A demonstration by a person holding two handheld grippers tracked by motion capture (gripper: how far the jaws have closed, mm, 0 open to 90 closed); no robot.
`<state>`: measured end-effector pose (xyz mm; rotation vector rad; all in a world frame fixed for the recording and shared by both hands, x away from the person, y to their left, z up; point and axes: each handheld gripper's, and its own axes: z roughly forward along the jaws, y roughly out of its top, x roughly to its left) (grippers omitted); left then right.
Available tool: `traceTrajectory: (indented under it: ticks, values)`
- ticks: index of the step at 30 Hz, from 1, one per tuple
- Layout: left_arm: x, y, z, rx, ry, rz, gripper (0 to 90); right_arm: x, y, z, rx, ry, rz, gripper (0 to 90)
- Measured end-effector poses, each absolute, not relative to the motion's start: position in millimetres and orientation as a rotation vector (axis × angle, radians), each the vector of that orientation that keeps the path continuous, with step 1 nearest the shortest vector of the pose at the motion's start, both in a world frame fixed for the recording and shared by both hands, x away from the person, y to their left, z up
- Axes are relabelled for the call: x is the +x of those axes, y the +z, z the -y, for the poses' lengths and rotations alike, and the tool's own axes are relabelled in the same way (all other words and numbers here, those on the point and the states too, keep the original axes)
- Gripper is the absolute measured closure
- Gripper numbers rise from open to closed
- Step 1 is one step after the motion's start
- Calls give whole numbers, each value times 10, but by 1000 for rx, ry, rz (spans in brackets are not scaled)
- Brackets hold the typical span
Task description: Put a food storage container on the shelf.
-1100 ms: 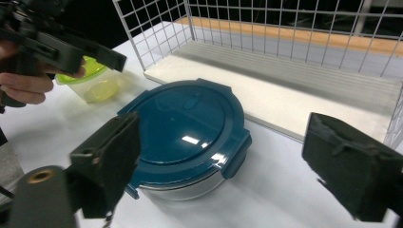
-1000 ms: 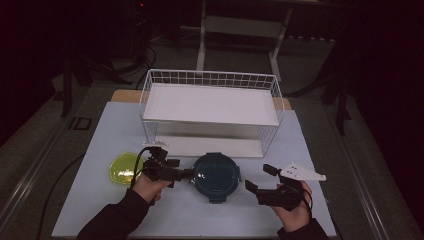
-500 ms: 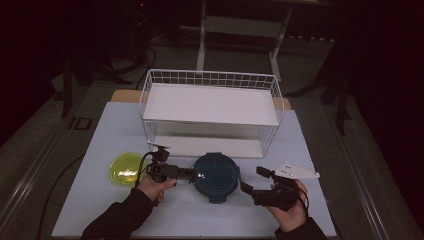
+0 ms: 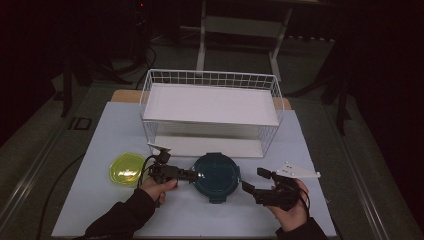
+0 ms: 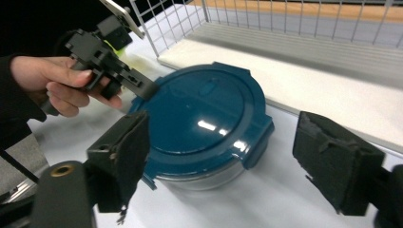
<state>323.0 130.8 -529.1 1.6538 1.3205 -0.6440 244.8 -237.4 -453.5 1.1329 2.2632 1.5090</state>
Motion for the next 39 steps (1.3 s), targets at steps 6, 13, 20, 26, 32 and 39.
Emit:
traceTrajectory:
  ticks: [6,13,20,26,32,39]
  values:
    - [3198,-5209,-1270,1716,-581,-1252,521,2551,-4611,2454,1242,1516,-2290,246]
    - [3129,-5131,-1238,1773,-514,-1147,541,2719,-4791,2528,1437,1548,-2345,287]
    - [3071,-5130,-1256,1799,-480,-1069,546,2805,-4947,2520,1536,1577,-2396,343]
    - [3037,-5136,-1271,1806,-474,-1034,553,2854,-5004,2484,1555,1617,-2437,400]
    - [3009,-5151,-1287,1809,-469,-1001,557,2874,-5039,2437,1527,1643,-2503,458]
    - [3005,-5164,-1293,1802,-473,-1000,558,2890,-5061,2416,1541,1691,-2549,542]
